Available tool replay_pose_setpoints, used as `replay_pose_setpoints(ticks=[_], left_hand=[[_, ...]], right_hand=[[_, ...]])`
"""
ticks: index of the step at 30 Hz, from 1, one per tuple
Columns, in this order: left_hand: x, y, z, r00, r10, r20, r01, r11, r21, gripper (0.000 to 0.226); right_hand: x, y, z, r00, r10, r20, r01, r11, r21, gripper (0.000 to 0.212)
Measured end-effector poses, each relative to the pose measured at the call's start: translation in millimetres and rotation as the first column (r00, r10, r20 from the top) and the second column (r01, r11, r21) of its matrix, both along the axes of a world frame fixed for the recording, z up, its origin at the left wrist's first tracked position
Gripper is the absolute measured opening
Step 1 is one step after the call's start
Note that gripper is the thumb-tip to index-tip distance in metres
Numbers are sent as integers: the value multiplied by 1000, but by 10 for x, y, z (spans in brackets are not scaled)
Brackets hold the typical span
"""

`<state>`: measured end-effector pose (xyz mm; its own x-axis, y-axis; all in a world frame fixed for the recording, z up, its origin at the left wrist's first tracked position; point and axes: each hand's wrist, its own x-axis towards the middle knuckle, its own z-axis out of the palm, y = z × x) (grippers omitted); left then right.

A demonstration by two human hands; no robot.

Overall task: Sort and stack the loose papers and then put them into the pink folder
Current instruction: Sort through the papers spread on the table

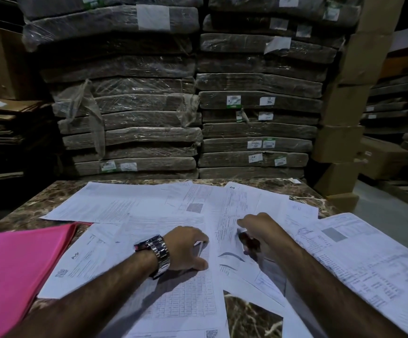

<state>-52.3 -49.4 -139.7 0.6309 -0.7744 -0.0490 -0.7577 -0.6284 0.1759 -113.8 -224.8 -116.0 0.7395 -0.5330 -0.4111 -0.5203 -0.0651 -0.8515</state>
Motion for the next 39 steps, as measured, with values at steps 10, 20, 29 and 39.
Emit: replay_pose_setpoints(ticks=[10, 20, 29, 39], left_hand=[[-20, 61, -46, 999, -3, -53, -2, 995, -102, 53], [-18, 53, -23, 999, 9, -50, -14, 995, -101, 57], [-9, 30, -41, 997, 45, -69, -52, 994, -99, 59], [-24, 26, -8, 996, 49, -71, -54, 996, -68, 61]], right_hand=[[119, -56, -61, 995, -54, 84, 39, 983, 178, 18], [247, -108, -211, 993, -50, 103, 38, 992, 120, 34], [336, -291, -314, 981, -130, 141, 137, 989, -46, 28], [-46, -950, -74, 969, -218, 115, 229, 970, -86, 29]])
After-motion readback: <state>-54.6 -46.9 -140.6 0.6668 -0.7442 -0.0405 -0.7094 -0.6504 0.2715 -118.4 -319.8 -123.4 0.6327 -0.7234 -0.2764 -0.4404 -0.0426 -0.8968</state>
